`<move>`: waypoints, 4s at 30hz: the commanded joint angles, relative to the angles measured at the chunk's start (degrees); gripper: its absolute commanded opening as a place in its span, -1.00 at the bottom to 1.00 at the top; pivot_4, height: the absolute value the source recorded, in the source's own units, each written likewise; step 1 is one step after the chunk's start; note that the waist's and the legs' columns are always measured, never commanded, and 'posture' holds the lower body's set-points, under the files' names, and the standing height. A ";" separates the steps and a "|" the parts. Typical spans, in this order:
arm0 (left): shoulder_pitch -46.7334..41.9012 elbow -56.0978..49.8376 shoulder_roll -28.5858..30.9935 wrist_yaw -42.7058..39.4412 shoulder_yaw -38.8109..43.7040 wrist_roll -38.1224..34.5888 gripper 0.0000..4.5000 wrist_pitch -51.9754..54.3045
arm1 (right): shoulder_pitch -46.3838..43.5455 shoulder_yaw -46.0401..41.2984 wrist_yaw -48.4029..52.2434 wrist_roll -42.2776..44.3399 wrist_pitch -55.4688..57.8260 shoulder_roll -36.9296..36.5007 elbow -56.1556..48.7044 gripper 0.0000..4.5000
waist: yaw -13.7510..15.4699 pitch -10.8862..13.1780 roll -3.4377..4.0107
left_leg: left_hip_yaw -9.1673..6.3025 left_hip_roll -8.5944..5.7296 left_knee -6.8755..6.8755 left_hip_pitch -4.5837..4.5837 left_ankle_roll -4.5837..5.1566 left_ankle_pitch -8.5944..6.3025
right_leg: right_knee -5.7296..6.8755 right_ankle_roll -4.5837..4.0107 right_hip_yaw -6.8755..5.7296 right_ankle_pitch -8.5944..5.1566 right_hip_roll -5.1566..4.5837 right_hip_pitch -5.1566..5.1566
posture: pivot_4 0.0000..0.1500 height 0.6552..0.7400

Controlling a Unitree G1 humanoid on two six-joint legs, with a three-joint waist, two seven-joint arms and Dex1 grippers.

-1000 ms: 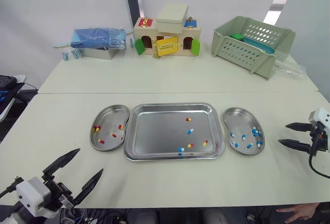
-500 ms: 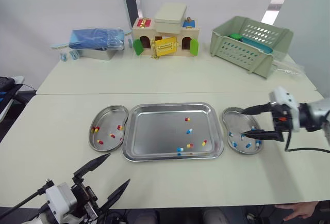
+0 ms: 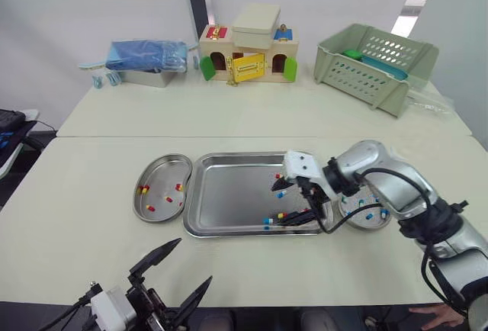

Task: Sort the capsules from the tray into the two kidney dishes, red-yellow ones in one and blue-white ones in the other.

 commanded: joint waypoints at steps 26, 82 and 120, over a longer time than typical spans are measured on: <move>0.65 4.08 0.06 3.82 -4.87 2.33 1.00 -7.74 | -1.12 9.01 -1.71 -12.68 -8.10 5.02 4.94 0.25 | -0.07 0.00 0.00 | -0.01 0.00 -0.01 0.01 0.00 0.00 | 0.00 0.00 0.00 0.00 0.00 -0.02 | 1.00 1.00; -15.93 12.00 6.88 -11.09 -12.00 -5.29 1.00 -2.98 | 29.83 -31.12 -2.19 2.27 -13.84 -21.51 3.67 -0.86 | -0.05 0.06 -0.10 | 0.06 0.00 -0.01 0.07 0.01 0.00 | 0.00 0.00 0.07 0.00 0.01 0.07 | 1.00 1.00; -4.52 7.23 18.52 10.69 25.60 -12.77 1.00 22.96 | 31.12 -47.57 6.67 8.25 -40.40 -23.47 42.37 0.99 | -0.22 0.15 -0.23 | 0.12 0.00 -0.02 0.13 0.01 -0.01 | 0.00 0.00 0.09 0.00 0.00 0.12 | 1.00 1.00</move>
